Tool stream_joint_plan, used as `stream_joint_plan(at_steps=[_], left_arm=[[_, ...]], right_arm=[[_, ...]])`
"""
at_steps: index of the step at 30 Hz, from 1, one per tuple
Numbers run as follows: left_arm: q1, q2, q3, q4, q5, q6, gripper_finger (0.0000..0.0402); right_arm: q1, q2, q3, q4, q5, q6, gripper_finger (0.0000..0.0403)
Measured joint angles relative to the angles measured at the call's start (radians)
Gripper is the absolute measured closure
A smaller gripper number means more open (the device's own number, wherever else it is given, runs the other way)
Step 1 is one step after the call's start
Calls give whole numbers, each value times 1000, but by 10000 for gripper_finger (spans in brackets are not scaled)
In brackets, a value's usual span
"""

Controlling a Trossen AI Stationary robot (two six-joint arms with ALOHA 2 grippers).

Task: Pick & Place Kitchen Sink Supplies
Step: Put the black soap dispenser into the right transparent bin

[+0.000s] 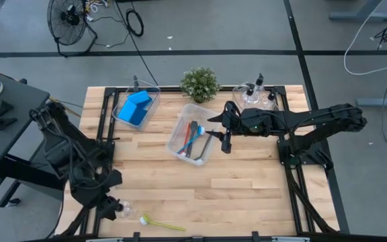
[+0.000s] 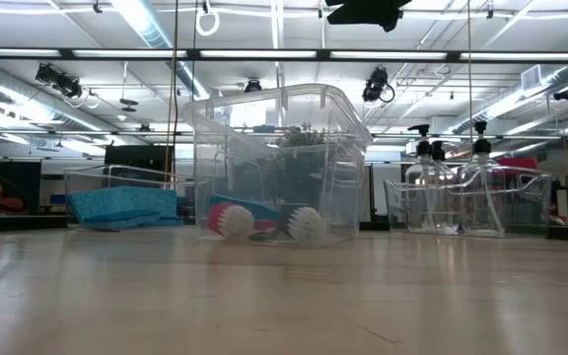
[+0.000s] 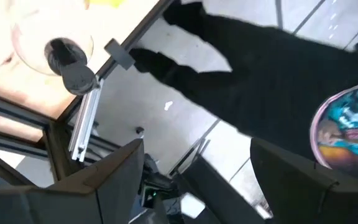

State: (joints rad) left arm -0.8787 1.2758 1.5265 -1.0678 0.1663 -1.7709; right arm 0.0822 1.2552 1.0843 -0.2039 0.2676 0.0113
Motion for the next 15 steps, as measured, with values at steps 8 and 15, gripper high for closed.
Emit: stream_joint_plan(at_steps=[8, 15], left_arm=[[12, 70, 154, -75, -13, 0, 106], [12, 187, 320, -294, -24, -23, 106]], right_arm=[[0, 0, 0, 0, 0, 0, 187], [0, 0, 0, 0, 0, -7, 187]])
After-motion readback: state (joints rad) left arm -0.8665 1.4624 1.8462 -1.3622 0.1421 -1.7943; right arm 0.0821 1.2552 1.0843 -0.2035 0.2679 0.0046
